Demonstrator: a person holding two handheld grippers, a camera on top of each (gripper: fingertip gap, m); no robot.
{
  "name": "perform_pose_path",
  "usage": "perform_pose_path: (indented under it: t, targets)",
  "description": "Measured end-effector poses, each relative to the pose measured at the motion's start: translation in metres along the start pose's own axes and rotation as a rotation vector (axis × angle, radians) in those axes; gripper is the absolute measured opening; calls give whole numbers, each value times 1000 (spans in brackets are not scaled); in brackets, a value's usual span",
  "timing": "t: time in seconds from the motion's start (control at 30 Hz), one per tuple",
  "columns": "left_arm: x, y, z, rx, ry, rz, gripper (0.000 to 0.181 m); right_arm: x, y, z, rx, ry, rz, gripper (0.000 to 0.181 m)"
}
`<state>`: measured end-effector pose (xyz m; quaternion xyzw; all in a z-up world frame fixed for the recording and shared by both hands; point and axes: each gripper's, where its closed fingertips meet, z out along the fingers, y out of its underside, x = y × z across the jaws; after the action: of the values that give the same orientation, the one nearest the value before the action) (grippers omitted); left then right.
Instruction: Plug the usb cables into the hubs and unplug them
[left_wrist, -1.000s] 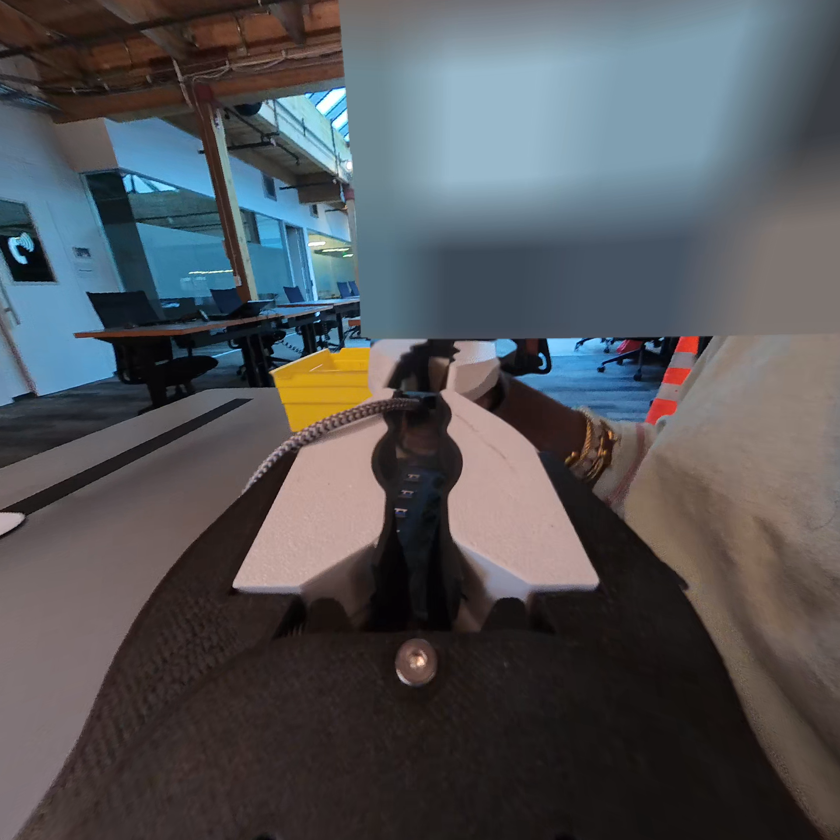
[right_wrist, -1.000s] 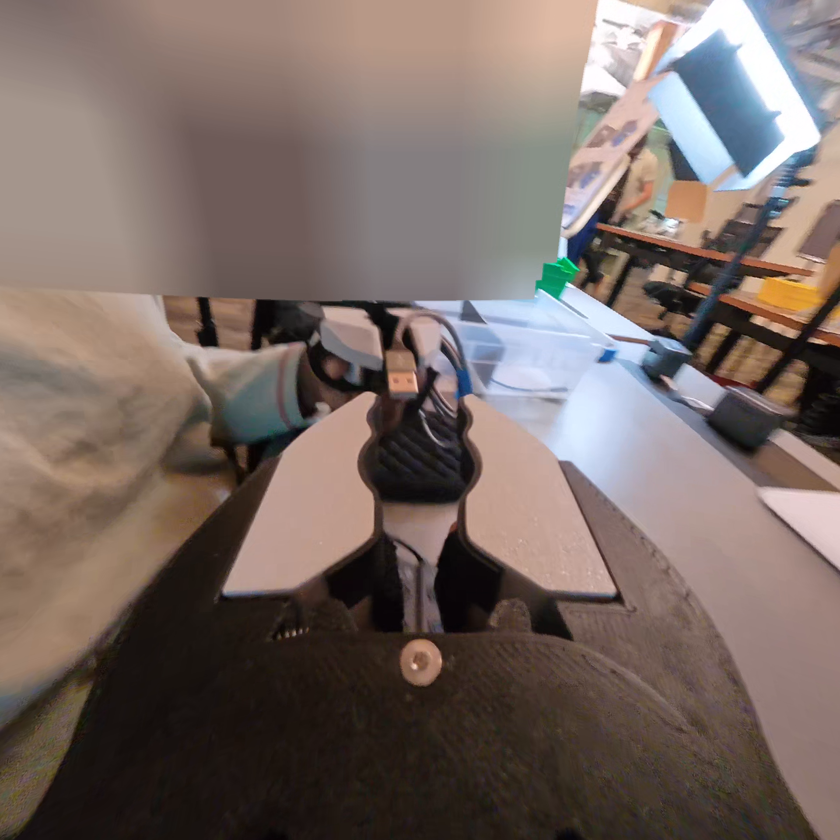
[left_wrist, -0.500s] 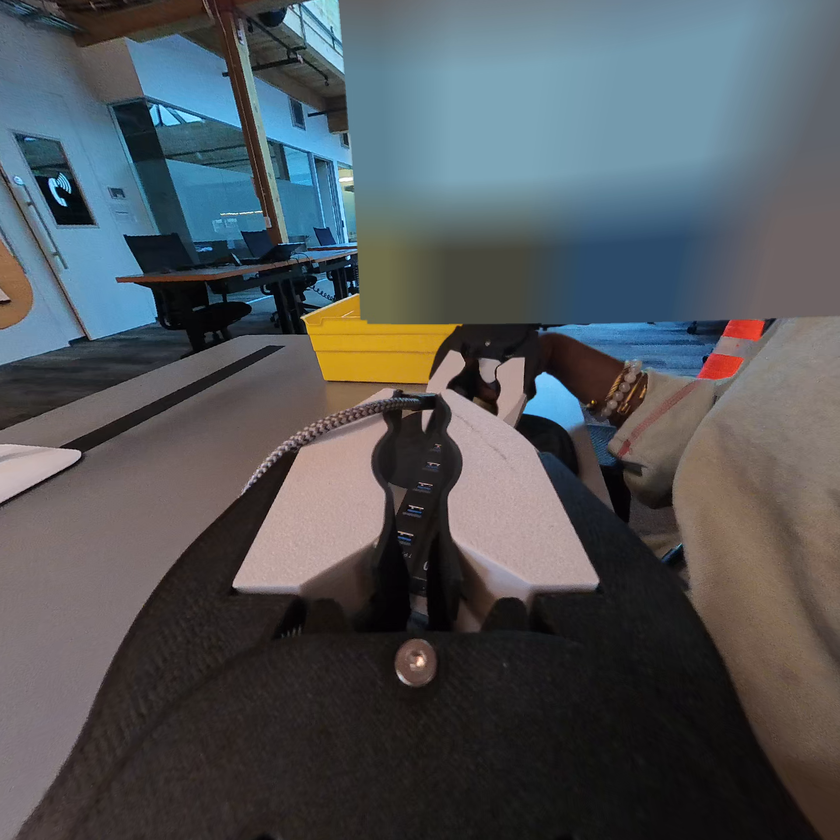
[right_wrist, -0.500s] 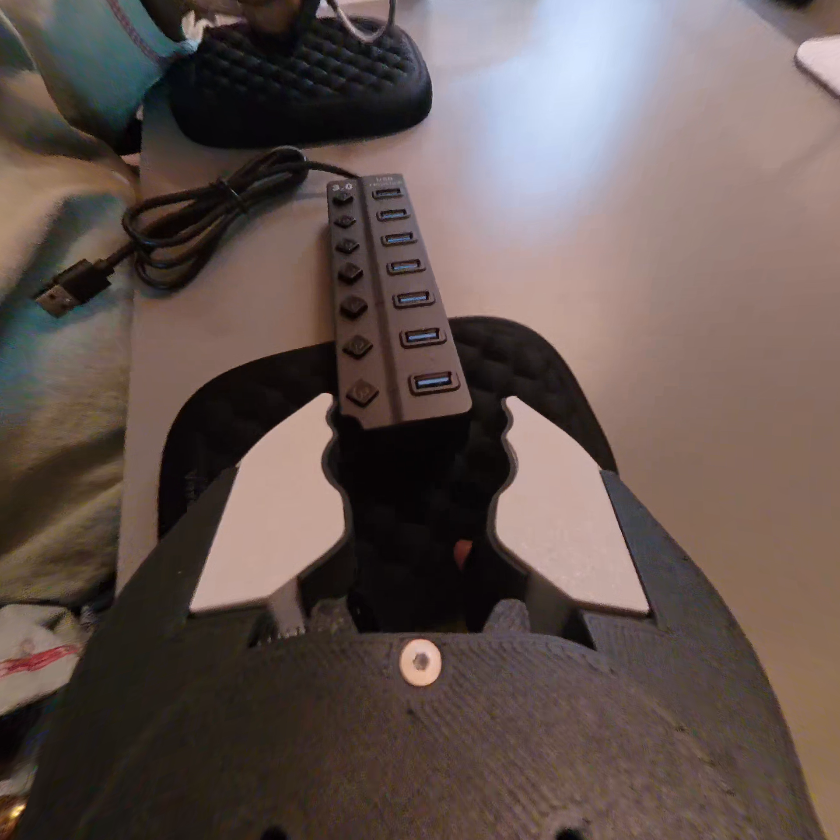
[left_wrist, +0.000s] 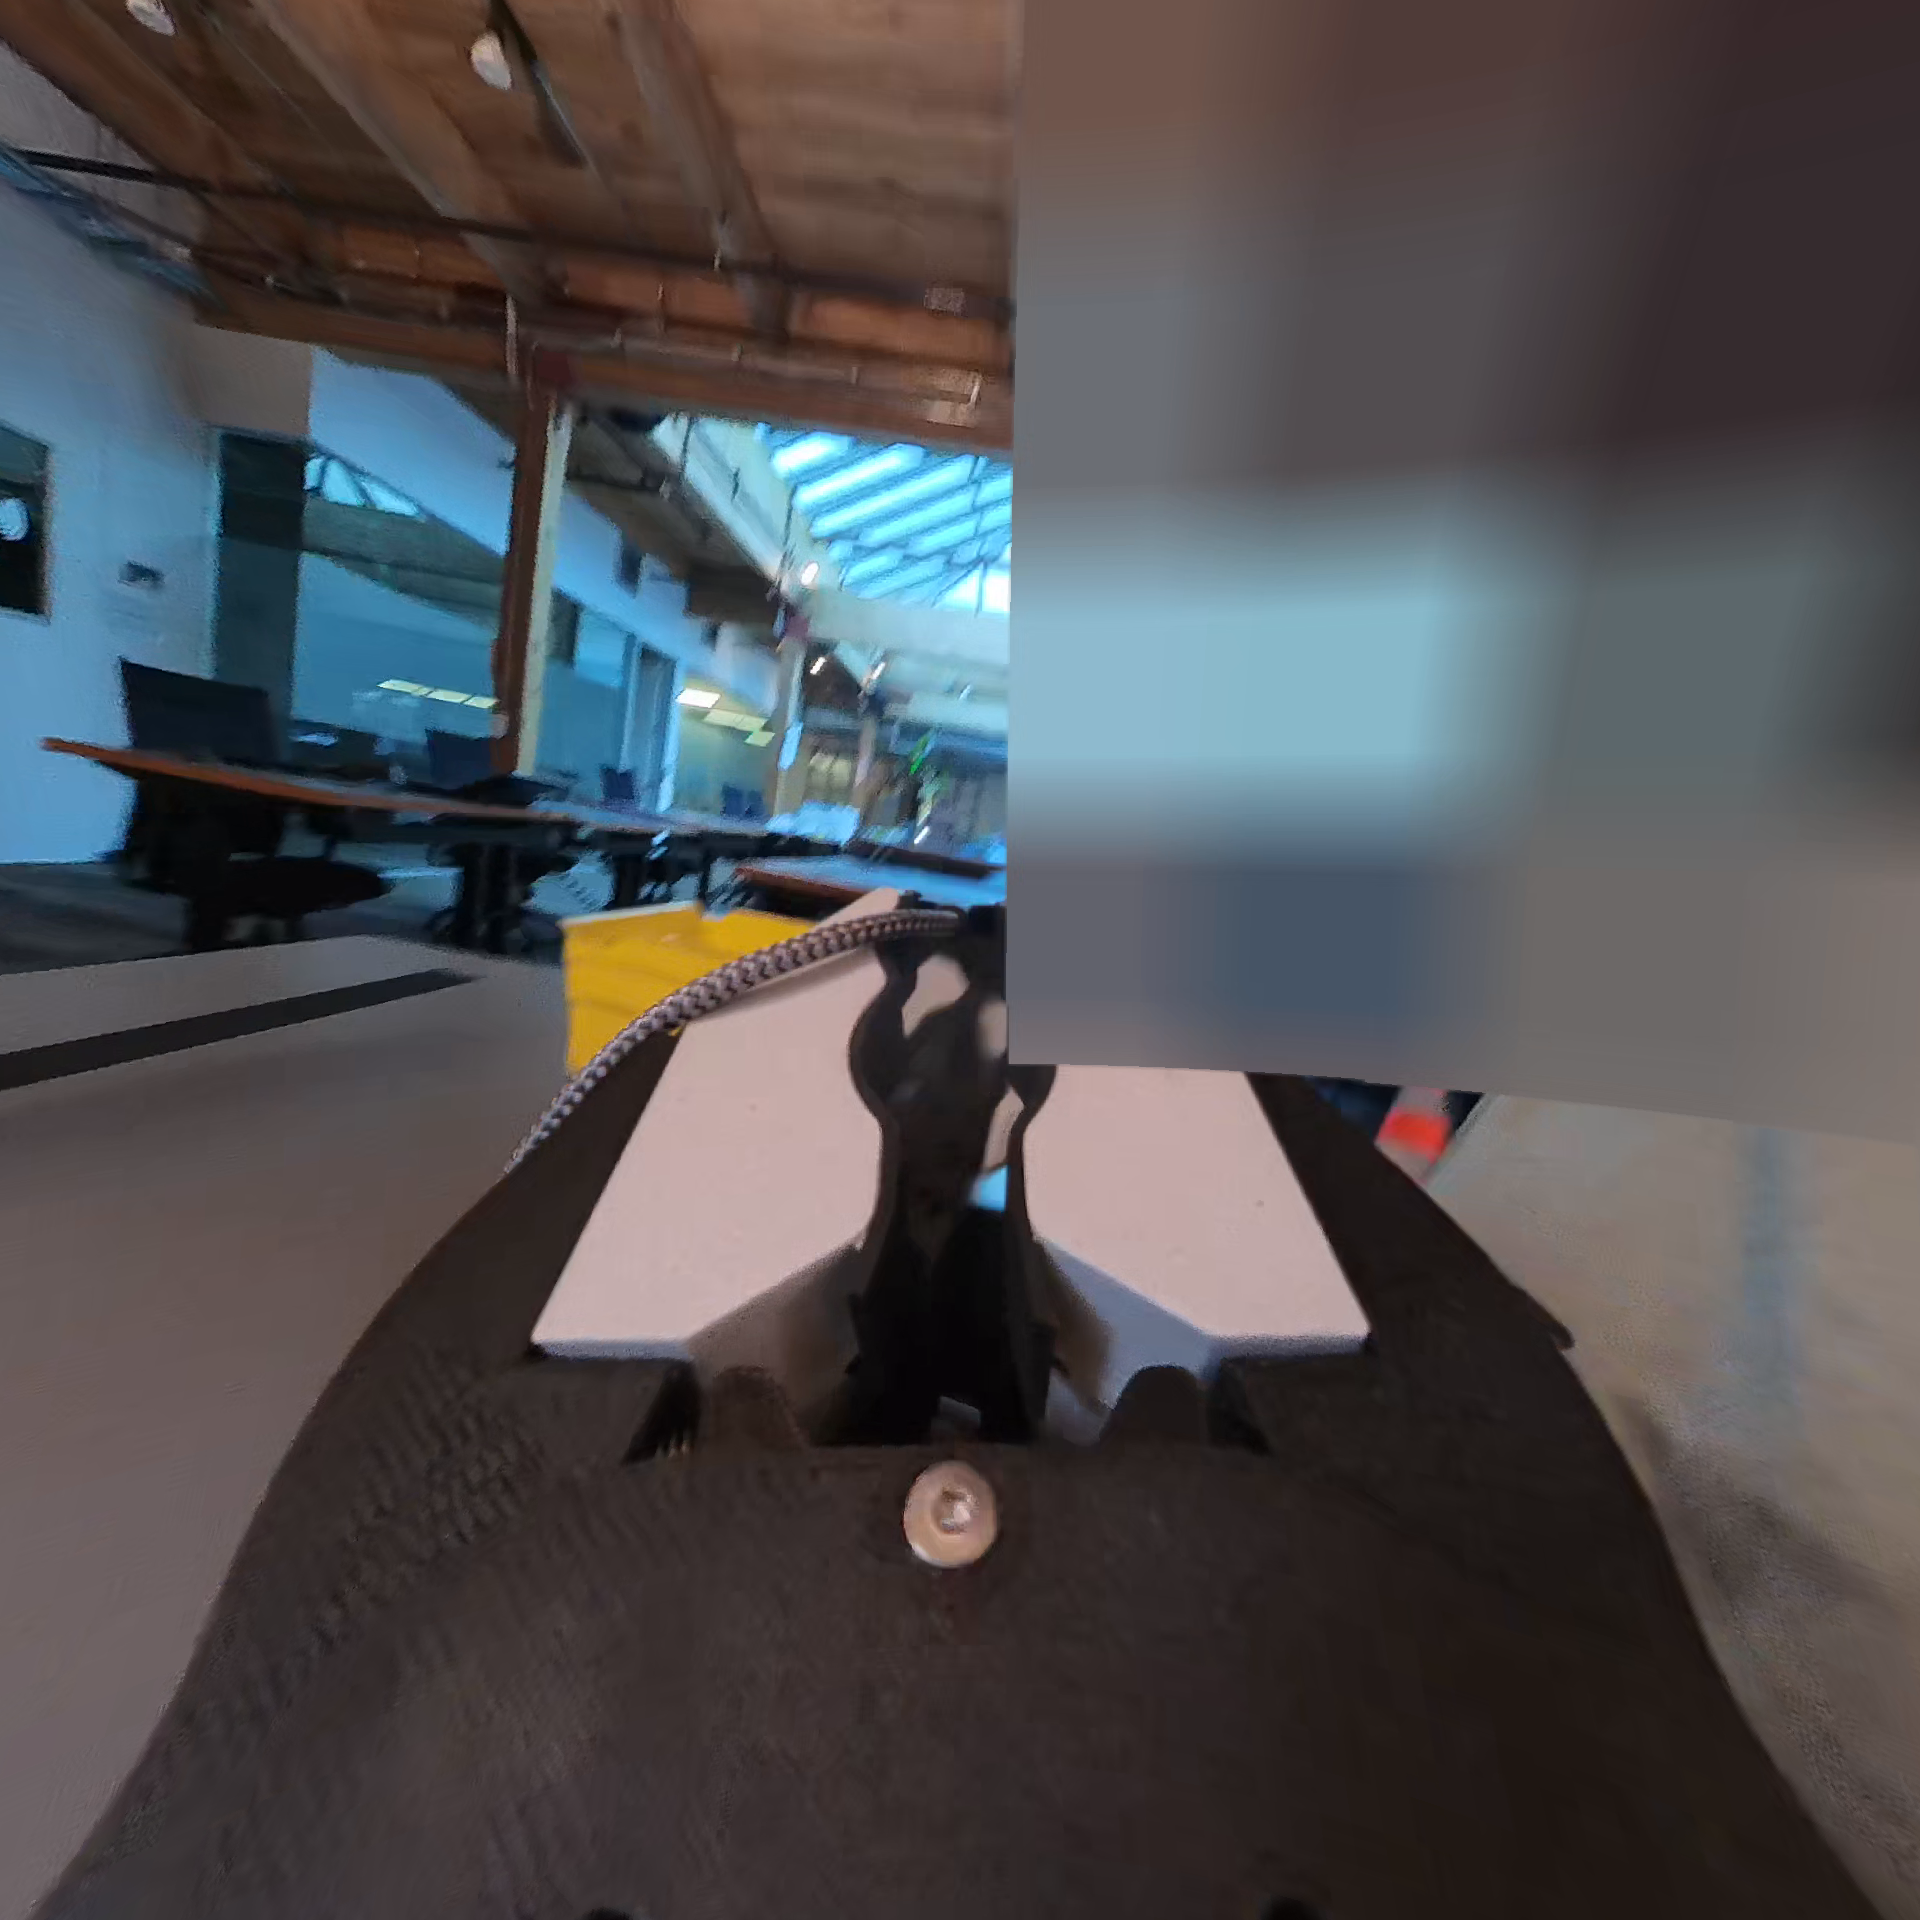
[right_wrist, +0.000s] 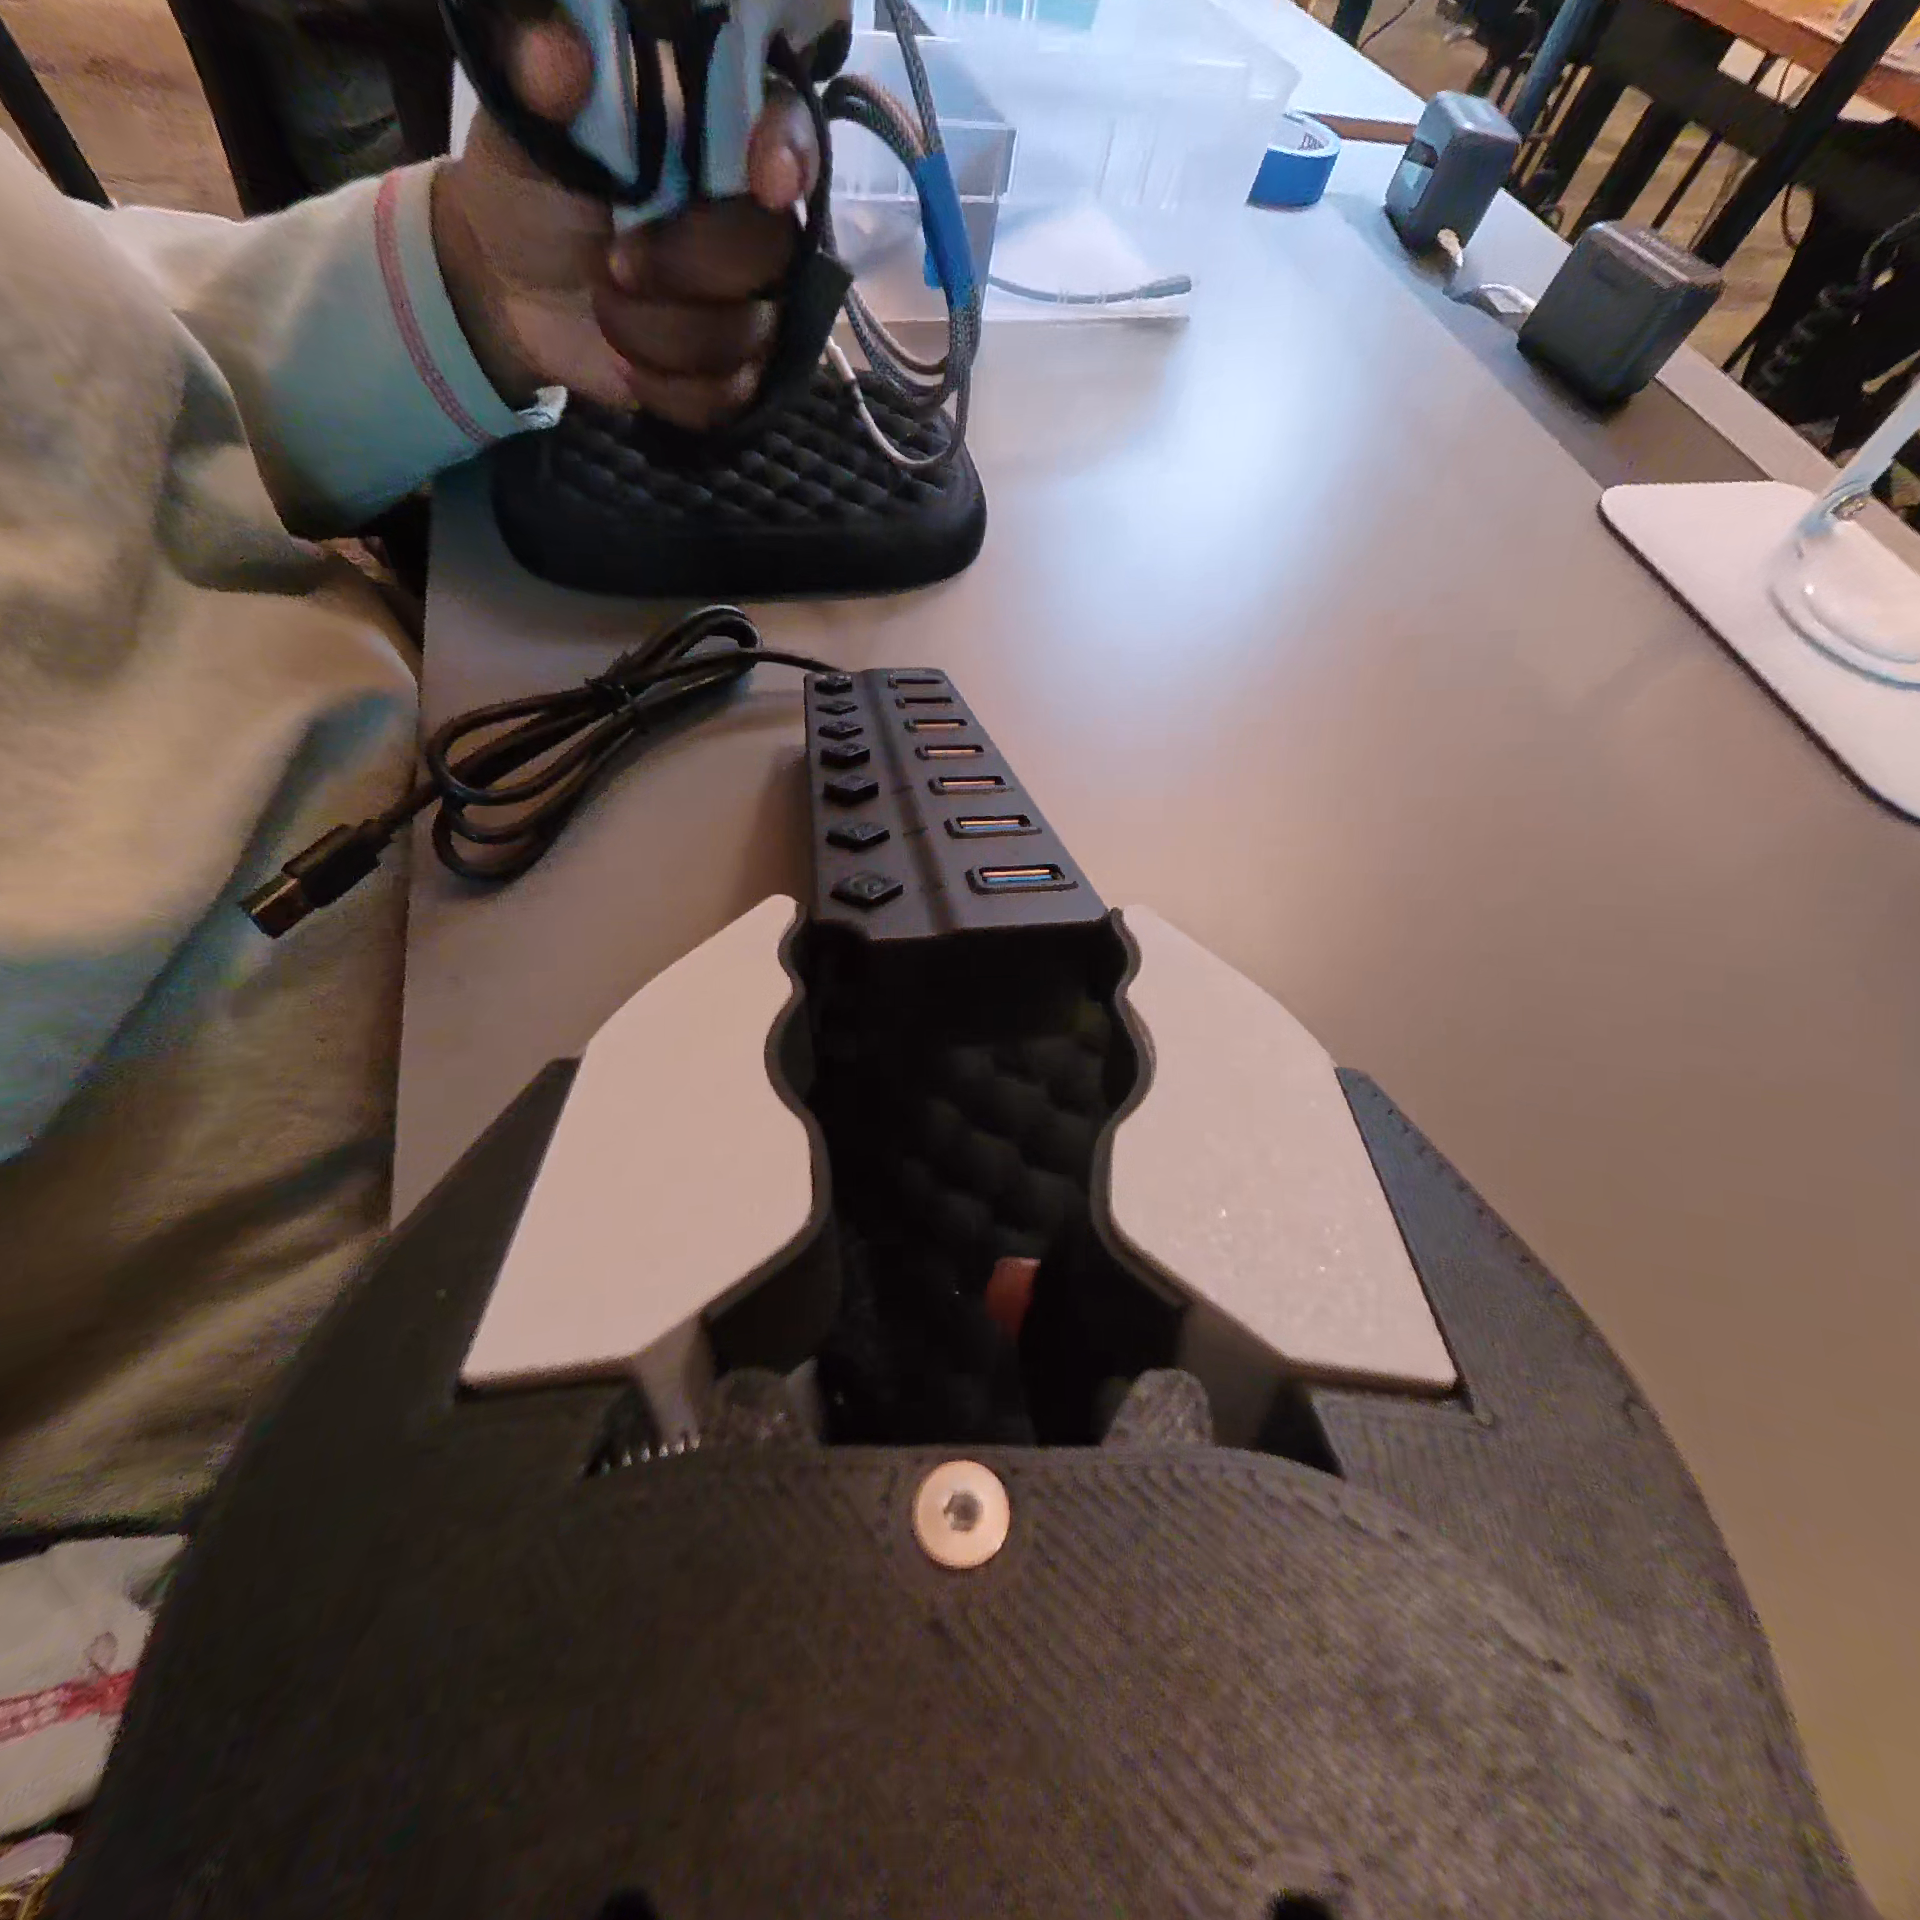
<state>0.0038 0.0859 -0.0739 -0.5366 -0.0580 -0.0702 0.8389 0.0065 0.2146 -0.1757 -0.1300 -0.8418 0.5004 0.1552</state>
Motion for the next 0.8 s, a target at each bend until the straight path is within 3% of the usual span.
perform_pose_path:
  t: [0.03,0.13,0.43,0.57,0.8]
  targets:
    - [-1,9,3,-74,-28,75,14,-1,-3,0,-8,6,-6,54]
    - [1,34,16,-270,-43,282,14,-4,-14,0,-29,27,-39,53]
    - [-2,63,58,-560,48,518,14,-13,-39,3,-109,74,-103,53]
    - [-2,74,68,-658,91,529,14,-15,-43,4,-133,85,-119,53]
    - [-1,74,71,-641,112,430,14,-16,-45,5,-135,90,-129,54]
